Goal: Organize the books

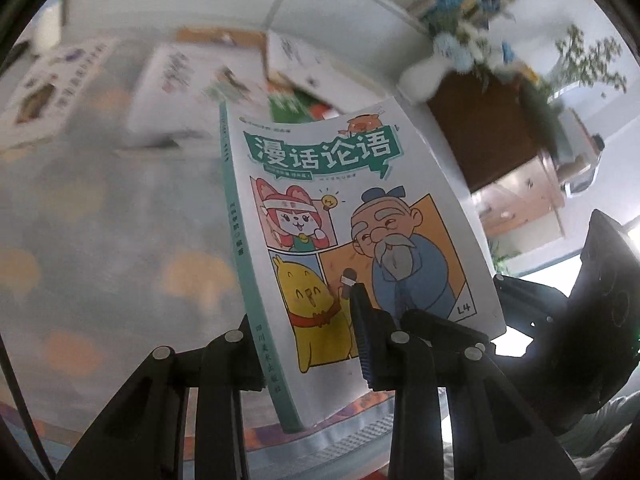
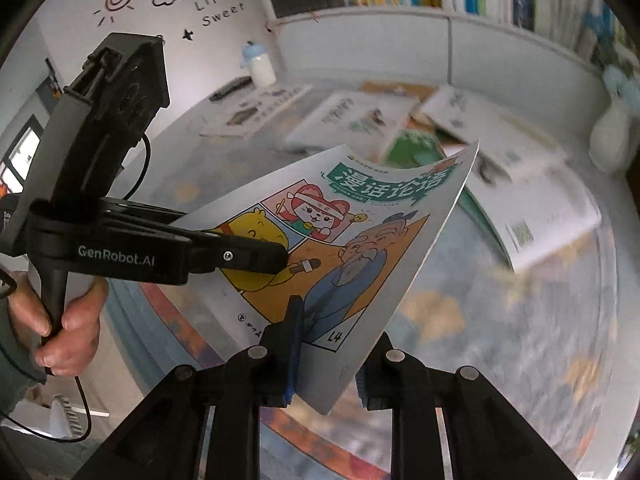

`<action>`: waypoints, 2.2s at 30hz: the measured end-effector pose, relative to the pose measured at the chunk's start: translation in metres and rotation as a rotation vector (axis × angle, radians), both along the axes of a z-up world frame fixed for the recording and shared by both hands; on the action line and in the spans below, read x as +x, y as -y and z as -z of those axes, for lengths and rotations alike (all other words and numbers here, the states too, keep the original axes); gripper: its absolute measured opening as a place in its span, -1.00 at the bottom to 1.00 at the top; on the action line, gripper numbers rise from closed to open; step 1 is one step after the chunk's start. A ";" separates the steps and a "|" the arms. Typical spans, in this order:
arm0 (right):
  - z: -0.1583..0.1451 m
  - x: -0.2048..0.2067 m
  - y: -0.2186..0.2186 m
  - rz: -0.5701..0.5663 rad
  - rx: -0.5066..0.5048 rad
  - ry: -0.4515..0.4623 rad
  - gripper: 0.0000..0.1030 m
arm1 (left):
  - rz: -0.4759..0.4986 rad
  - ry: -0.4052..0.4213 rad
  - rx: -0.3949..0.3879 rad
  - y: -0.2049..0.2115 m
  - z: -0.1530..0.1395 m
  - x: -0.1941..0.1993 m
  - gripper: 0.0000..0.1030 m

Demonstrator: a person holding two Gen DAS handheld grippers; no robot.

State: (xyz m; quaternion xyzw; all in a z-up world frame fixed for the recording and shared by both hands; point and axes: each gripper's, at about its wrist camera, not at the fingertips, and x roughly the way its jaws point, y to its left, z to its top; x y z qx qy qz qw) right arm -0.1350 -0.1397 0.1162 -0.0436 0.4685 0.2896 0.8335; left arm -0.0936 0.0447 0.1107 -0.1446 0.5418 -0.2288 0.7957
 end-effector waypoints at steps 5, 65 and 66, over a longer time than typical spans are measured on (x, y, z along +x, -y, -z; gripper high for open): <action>-0.031 0.024 -0.057 -0.038 0.039 0.049 -0.59 | -0.068 0.078 0.010 -0.069 -0.029 0.011 -0.45; 0.053 0.204 -0.275 0.156 0.029 -0.198 -0.01 | -0.304 0.053 0.175 -0.323 0.006 0.149 -0.21; 0.047 0.195 -0.264 0.171 0.035 -0.186 -0.01 | -0.297 0.061 0.167 -0.317 0.001 0.144 -0.21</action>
